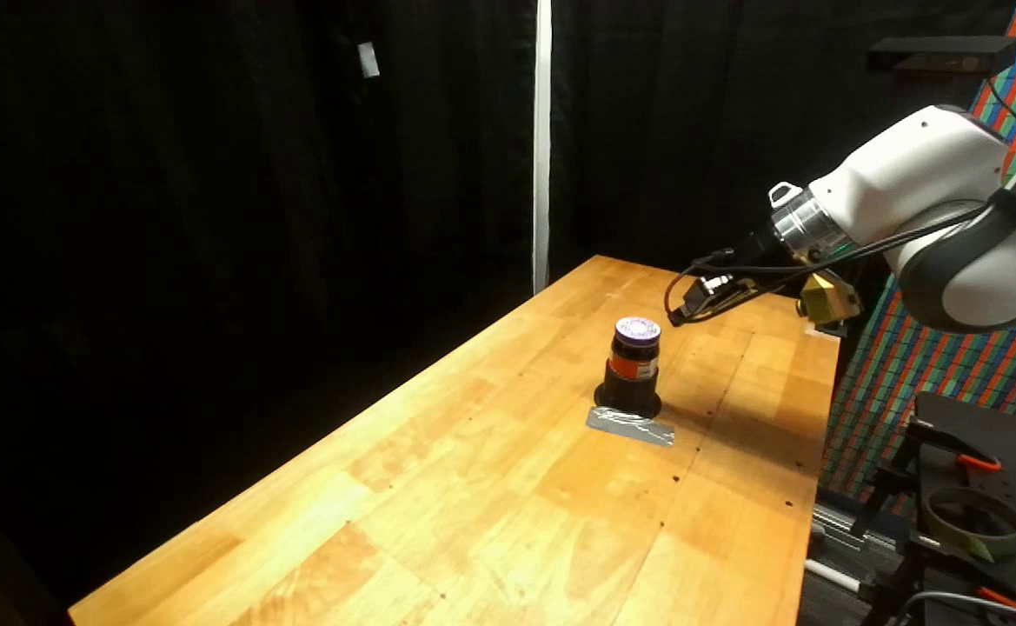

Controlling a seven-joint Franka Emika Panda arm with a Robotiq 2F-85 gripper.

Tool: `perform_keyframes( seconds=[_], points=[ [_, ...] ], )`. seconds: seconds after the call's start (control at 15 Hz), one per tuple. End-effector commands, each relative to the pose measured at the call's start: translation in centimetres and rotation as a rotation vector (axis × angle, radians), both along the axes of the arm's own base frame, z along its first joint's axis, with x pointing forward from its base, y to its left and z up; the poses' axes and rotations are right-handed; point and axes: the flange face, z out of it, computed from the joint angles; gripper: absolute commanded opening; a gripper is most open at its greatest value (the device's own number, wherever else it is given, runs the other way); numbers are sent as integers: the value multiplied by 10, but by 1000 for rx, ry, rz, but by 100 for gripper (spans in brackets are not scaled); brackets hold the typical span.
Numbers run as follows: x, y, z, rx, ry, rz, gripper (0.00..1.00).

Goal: Put the rubber band around the jar.

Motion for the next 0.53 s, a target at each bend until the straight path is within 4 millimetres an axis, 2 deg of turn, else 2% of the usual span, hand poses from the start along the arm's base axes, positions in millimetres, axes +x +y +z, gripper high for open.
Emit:
perform_keyframes(
  seconds=[0.0,0.07,0.27,0.33,0.4,0.47],
  points=[
    [-1,18,13,-23,43,44,18],
    [0,21,19,-40,82,54,30],
    [1,16,7,-115,272,63,52],
    [16,6,8,-153,321,54,59],
    [10,13,7,-183,378,68,68],
    [14,12,7,-228,426,59,74]
  ],
)
